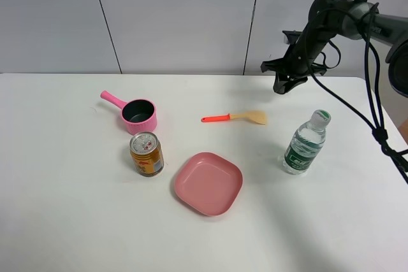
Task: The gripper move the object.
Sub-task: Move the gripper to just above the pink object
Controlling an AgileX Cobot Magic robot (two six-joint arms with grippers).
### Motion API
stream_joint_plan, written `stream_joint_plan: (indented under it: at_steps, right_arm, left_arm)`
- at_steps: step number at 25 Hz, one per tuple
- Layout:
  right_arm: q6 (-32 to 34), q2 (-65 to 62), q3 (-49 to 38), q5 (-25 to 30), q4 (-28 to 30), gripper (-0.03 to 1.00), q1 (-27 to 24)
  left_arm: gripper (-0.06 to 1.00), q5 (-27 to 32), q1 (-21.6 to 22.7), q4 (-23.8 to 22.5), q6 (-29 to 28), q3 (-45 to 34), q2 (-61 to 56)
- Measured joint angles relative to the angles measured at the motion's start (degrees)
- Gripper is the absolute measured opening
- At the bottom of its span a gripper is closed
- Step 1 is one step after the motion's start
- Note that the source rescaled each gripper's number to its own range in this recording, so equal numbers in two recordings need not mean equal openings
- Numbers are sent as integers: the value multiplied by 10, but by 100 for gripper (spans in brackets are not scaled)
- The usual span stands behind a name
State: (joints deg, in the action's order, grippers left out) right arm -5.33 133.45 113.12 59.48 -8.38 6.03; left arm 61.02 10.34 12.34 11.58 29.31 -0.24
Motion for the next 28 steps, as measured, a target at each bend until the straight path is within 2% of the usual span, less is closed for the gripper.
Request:
stream_joint_plan:
  at_steps: [5,17,28]
  right_arm:
    - [0,-8,28,28,-6,0,27]
    - [-3,-13,117,99,-49,0,134]
    - [-10,-41,142,103,-57,0,216]
  left_arm:
    - [100,0,0,0,0,0,0]
    - [100,0,0,0,0,0,0]
    - [100,0,0,0,0,0,0]
